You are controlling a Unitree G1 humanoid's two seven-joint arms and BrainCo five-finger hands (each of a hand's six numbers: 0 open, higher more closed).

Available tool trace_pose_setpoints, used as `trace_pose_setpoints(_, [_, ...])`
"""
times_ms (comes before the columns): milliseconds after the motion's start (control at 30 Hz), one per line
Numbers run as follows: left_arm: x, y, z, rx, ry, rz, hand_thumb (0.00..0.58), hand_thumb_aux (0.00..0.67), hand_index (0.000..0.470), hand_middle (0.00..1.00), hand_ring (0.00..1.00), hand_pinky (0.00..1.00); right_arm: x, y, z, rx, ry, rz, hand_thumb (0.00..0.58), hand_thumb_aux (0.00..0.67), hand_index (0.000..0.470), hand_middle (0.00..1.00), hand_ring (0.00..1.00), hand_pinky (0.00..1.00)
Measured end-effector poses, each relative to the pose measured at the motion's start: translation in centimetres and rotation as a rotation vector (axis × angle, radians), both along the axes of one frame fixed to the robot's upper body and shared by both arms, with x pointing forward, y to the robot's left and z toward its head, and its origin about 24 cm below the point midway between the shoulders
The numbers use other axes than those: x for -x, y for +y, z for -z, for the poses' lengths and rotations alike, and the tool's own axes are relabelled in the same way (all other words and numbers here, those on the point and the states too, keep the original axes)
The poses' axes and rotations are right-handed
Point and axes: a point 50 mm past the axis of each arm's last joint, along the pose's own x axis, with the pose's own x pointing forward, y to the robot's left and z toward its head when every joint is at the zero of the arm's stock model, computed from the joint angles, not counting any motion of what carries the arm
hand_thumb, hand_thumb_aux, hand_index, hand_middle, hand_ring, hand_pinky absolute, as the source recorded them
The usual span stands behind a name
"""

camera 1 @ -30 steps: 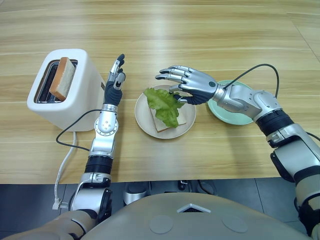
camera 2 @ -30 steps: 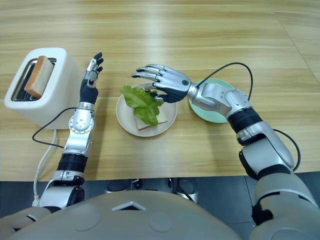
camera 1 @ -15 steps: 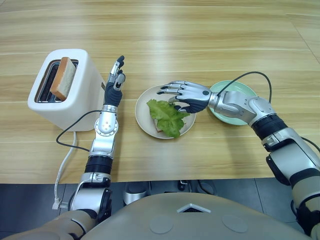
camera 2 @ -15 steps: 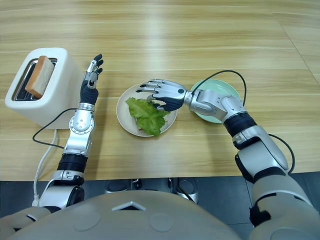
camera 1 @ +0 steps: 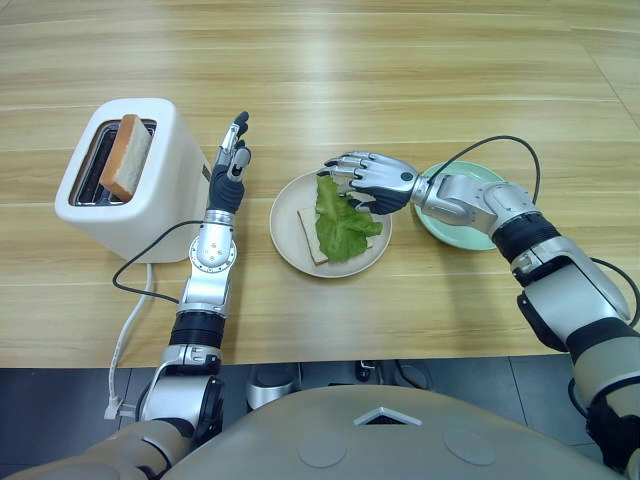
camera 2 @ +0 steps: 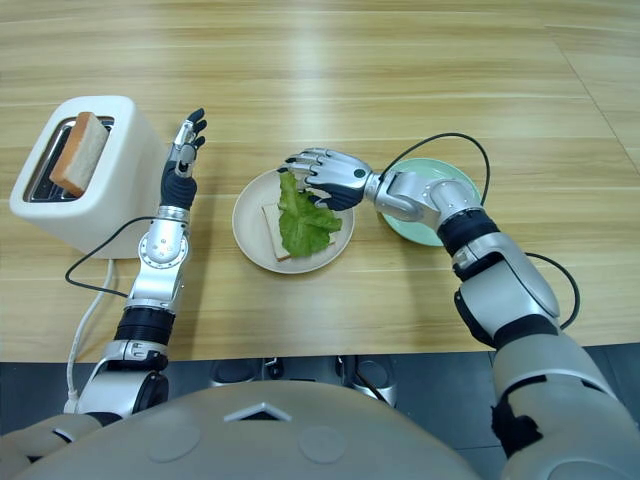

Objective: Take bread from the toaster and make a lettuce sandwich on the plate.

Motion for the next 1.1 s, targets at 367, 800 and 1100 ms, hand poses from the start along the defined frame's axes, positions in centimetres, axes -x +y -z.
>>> trace_pose_setpoints(367, [-0.2, -0.1, -0.1, -0.002, -0.007, 0.004, 0.0, 0.0, 0.0, 0.0, 0.0, 0.0, -0.5, 1.3, 0.6, -0.019, -0.001, -0.007, 0.58, 0.67, 0.46, 0.0, 0.0, 0.0])
trace_pose_setpoints(800, [-0.2, 0.0, 0.3, -0.002, 0.012, 0.002, 0.0, 0.0, 0.0, 0.0, 0.0, 0.0, -0.6, 0.5, 1.6, 0.006, 0.026, 0.032, 0.0, 0.0, 0.0, 0.0, 0.0, 0.0])
trace_pose_setpoints(1100, [-0.4, -0.1, 0.2, -0.002, 0.009, 0.004, 0.0, 0.0, 0.0, 0.0, 0.0, 0.0, -1.0, 0.5, 1.2, -0.011, 0.008, 0.052, 0.0, 0.0, 0.0, 0.0, 0.0, 0.0])
